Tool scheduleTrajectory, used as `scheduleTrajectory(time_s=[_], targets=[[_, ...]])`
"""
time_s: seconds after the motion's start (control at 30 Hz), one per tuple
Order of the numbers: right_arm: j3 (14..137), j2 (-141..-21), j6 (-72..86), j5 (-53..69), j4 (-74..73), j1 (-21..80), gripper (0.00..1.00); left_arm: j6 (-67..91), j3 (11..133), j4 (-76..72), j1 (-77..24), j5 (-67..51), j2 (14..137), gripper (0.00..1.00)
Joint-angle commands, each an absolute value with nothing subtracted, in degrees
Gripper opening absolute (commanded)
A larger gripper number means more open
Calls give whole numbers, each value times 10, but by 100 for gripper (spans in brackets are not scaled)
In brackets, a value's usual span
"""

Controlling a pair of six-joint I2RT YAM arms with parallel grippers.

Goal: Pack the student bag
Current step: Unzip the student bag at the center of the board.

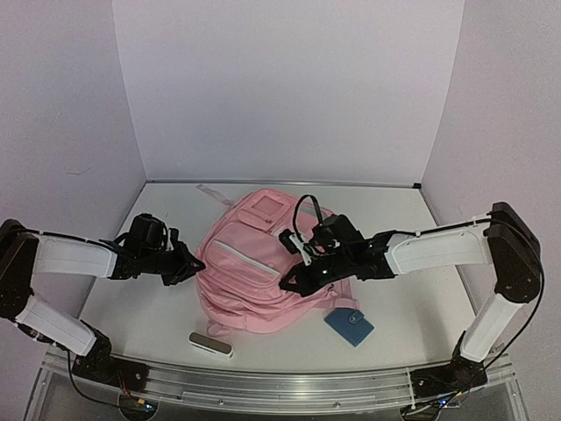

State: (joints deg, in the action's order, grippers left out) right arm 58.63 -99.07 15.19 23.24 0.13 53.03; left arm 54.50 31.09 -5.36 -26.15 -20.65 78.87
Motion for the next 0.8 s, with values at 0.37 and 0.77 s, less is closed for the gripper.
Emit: scheduleTrajectory(time_s=[0.37,0.77], targets=[[625,-979,316,118,10,623,0,538,328,-48,-289,-97,713,0],[755,-1059,399,59,-80,684,0,535,350,-40,-326,-43,707,0]])
